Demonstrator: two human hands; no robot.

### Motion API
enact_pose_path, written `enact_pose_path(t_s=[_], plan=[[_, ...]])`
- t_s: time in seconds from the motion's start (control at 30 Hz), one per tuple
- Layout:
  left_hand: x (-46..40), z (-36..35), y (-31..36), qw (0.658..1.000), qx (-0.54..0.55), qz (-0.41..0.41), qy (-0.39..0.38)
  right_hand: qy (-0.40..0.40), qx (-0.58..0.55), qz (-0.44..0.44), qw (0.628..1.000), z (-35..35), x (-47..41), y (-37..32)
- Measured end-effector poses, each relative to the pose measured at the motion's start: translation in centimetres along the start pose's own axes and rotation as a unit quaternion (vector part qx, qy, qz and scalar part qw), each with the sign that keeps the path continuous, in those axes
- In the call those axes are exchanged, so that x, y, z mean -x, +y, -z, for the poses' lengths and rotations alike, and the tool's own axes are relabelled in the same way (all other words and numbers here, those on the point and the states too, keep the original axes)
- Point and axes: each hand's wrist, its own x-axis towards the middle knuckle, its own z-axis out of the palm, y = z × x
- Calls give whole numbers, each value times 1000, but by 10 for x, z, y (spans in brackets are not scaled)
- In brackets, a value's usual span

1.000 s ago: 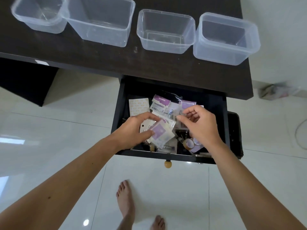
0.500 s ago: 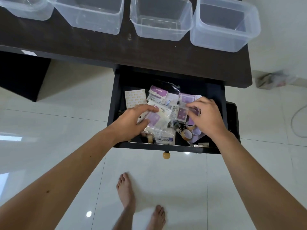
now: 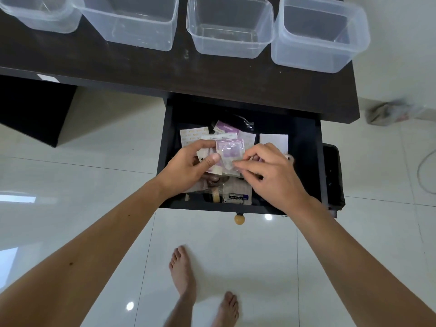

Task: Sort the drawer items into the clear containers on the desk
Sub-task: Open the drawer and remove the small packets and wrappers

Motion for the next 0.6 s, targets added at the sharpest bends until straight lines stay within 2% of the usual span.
enact_pose_path(t_s=[0.13,0.23,0.43,0.6], plan=[[0,-1,-1,1000,25,-10,16,-41,-8,22,999,-3,-2,-5],[-2,0,-6,999,12,-12,28,-66,-32,3,997,-7,-2,-8],[-3,2,-8,996,-52,-1,68,-56,-124,-133,982,1,-2,1],[-1,0,-5,996,-63,-26,60,-20,-129,-224,966,10,0,28]])
